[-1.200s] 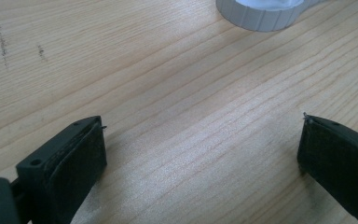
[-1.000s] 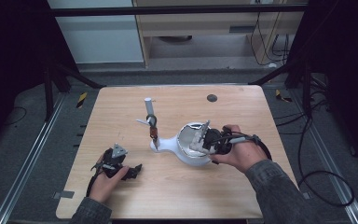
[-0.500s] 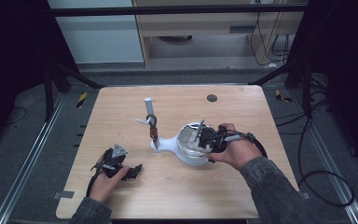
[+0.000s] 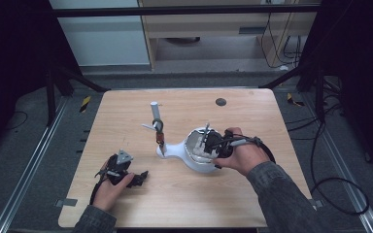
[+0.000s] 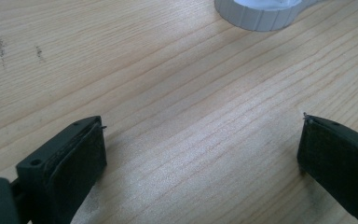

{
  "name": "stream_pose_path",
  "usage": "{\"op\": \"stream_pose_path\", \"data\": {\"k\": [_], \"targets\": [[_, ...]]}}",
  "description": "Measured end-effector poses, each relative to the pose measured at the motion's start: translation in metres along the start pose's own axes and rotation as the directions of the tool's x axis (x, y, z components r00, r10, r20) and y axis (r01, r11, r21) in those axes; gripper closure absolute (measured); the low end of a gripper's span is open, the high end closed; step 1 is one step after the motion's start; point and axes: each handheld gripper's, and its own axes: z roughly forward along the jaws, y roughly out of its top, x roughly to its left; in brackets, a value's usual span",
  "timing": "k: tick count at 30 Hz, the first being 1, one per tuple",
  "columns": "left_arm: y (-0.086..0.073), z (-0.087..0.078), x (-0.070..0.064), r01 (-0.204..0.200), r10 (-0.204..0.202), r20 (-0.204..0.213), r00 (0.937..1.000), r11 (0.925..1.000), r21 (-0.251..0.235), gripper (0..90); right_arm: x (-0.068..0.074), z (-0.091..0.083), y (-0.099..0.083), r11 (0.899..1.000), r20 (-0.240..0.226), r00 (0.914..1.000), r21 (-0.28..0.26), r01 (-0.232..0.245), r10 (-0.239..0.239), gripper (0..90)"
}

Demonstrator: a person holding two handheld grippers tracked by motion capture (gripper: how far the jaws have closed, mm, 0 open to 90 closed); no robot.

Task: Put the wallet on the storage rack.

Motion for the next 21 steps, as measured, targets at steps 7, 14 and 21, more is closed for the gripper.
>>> {"op": "stream_pose_path", "data": {"k": [7,14,21], "targets": [[0.0001,-0.0002,0.0000,-0.002,0.002,0.000,1.0000,1.0000,0.002,0.6,-0.0011,0.0015,0.0027,1.000,-0.004,1.0000,0.006,0.001,-0.001,31.7],[0.0001,-0.0002,0.0000,-0.002,0.002,0.000,1.0000,1.0000,0.003,0.6,-0.0019,0.0036,0.0051,1.000,-0.009,1.0000,0.010,0.000,0.000,31.7],[0.0000,0.0000,0.0000,-0.001,0.001,0.001,1.0000,1.0000,0.000,0.6,-0.0027,0.0079,0.0095,1.000,-0.019,0.9998,0.019,-0.002,0.003,31.7]]}}
